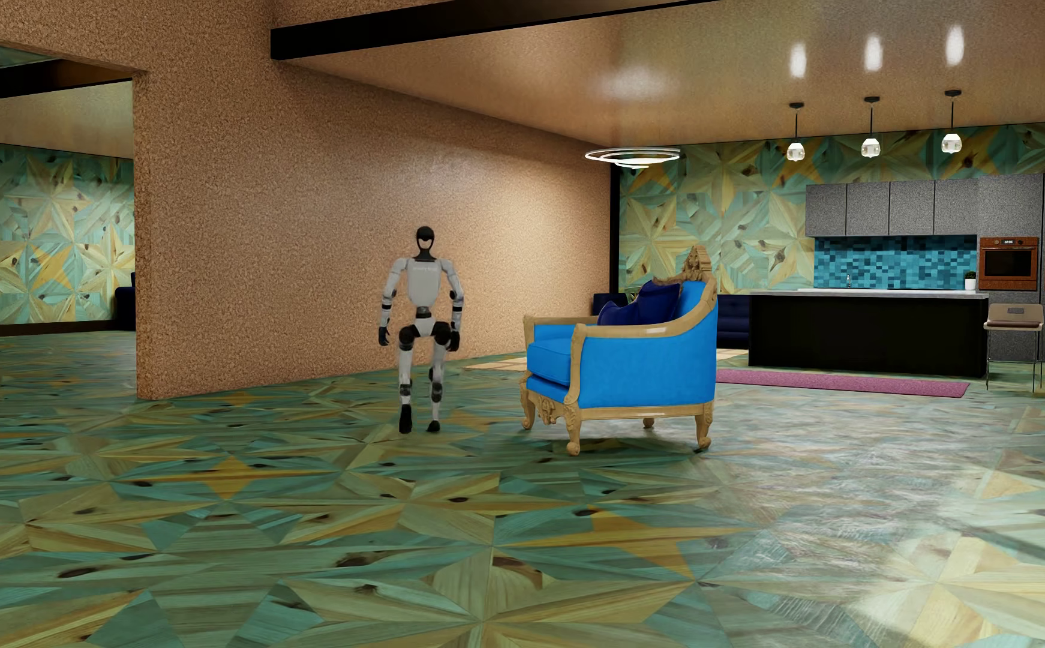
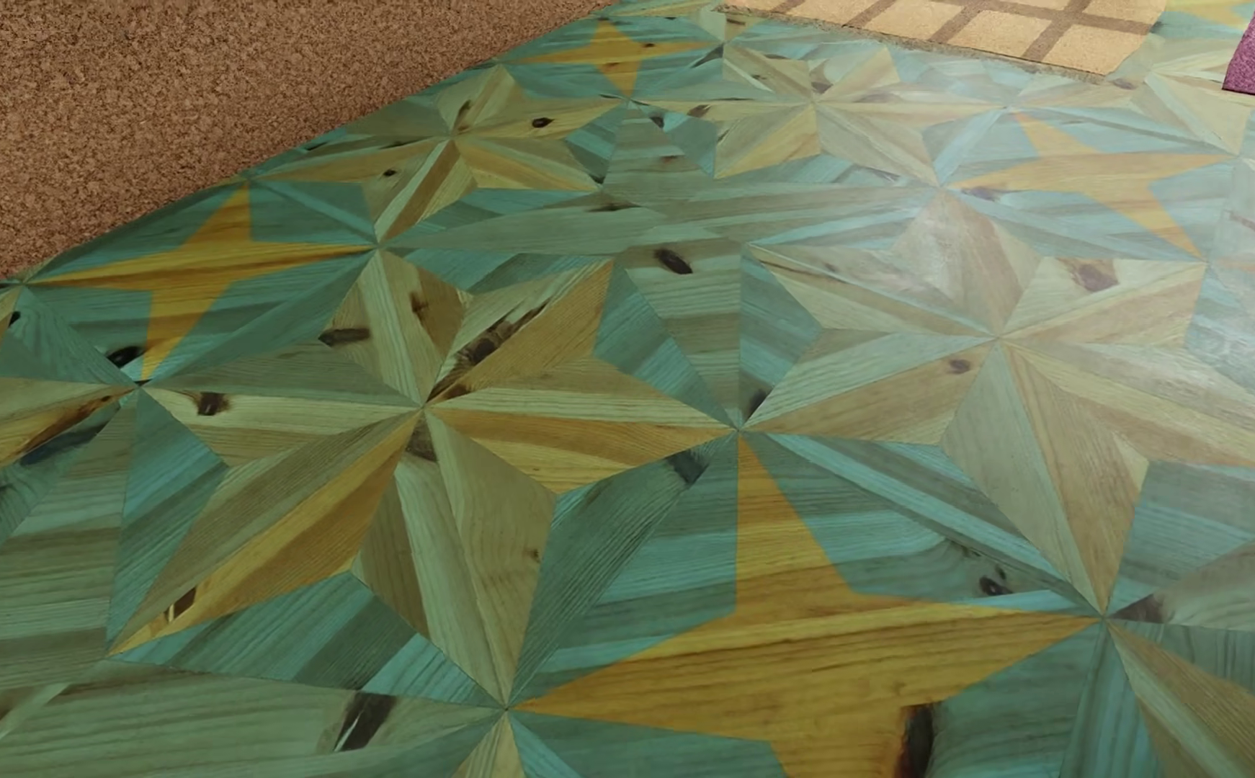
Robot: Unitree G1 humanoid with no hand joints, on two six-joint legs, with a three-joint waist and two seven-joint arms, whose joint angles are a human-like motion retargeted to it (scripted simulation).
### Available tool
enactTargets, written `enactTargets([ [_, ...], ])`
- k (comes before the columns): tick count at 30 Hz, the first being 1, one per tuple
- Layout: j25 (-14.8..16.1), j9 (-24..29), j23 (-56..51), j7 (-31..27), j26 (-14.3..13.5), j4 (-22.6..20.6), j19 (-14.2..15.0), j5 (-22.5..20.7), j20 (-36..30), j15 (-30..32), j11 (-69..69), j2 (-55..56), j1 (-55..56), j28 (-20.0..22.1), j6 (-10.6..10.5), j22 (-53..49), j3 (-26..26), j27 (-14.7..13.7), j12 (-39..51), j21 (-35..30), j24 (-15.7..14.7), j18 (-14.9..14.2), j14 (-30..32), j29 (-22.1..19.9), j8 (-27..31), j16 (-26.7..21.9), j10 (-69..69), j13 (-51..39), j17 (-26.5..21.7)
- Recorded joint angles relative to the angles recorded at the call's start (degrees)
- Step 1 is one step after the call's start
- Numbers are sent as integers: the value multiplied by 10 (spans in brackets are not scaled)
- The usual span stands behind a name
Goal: Walk around the blue armchair
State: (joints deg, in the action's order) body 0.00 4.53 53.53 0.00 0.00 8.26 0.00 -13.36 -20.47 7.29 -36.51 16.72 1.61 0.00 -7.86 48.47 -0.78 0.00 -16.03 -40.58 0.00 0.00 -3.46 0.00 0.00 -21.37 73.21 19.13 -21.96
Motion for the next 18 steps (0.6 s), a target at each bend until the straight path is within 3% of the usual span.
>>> enactTargets([
  [1, 0, 14, -5, 0, 0, -4, 0, 1, -20, -42, 26, -64, 56, 0, 0, 14, 17, 0, 4, 1, 0, 0, -61, 0, 0, 4, 32, -9, -1],
  [3, 0, 22, -3, 0, 0, -17, 0, 13, -53, -113, 58, -162, 128, 0, 17, 30, 85, 0, -10, 1, 0, 0, -106, 0, 0, 6, -91, -43, -6],
  [6, 0, 5, -47, 0, 0, -24, 0, 31, -31, -238, 115, -264, 207, 0, 47, 27, 143, 0, -45, 59, 0, 0, -58, 0, 0, -4, -408, -85, -12],
  [7, 0, -2, -70, 0, 0, -17, 0, 40, -22, -263, 121, -295, 231, 0, 53, 30, 156, 0, -53, 84, 0, 0, -42, 0, 0, -5, -446, -88, -17],
  [8, 0, -14, -65, 0, 0, 3, 0, 39, -21, -284, 112, -308, 253, 0, 65, 34, 174, 0, -65, 71, 0, 0, -45, 0, 0, -7, -435, -107, -22],
  [9, 0, -8, -81, 0, 0, -2, 0, 47, -30, -290, 84, -342, 253, 0, 77, 40, 197, 0, -71, 85, 0, 0, -9, 0, 0, -15, -385, -96, -18],
  [10, 0, -12, -106, 0, 0, -19, 0, 62, 3, -223, 10, -331, 277, 0, 97, 47, 209, 0, -79, 139, 0, 0, 17, 0, 0, -9, -314, -98, -17],
  [11, 0, -6, -72, 0, 0, -25, 0, 72, -21, -86, -113, -305, 254, 0, 117, 74, 214, 0, -70, 102, 0, 0, -1, 0, 0, -12, -270, -92, 1],
  [12, 0, -2, -65, 0, 0, -27, 0, 74, -25, 12, -239, -254, 235, 0, 118, 91, 193, 0, -61, 90, 0, 0, -32, 0, 0, -7, -246, -93, 6],
  [13, 0, 3, -60, 0, 0, -29, 0, 88, -28, 50, -321, -195, 201, 0, 122, 99, 167, 0, -53, 63, 0, 0, -53, 0, 0, 0, -249, -97, 11],
  [14, 0, 8, -61, 0, 0, -11, 0, 81, -32, 54, -348, -138, 151, 0, 107, 95, 142, 0, -50, 47, 0, 0, -60, 0, 0, 10, -270, -90, 13],
  [15, 0, 10, -17, 0, 0, -5, 0, 86, -34, 48, -338, -70, 98, 0, 104, 84, 116, 0, -47, 51, 0, 0, -69, 0, 0, 14, -300, -91, 32],
  [18, 0, 5, -21, 0, 0, 20, 0, 87, -49, 93, -130, 80, -55, 0, 66, -6, 12, 0, -56, 31, 0, 0, -130, 0, 0, 7, -388, -41, 26],
])
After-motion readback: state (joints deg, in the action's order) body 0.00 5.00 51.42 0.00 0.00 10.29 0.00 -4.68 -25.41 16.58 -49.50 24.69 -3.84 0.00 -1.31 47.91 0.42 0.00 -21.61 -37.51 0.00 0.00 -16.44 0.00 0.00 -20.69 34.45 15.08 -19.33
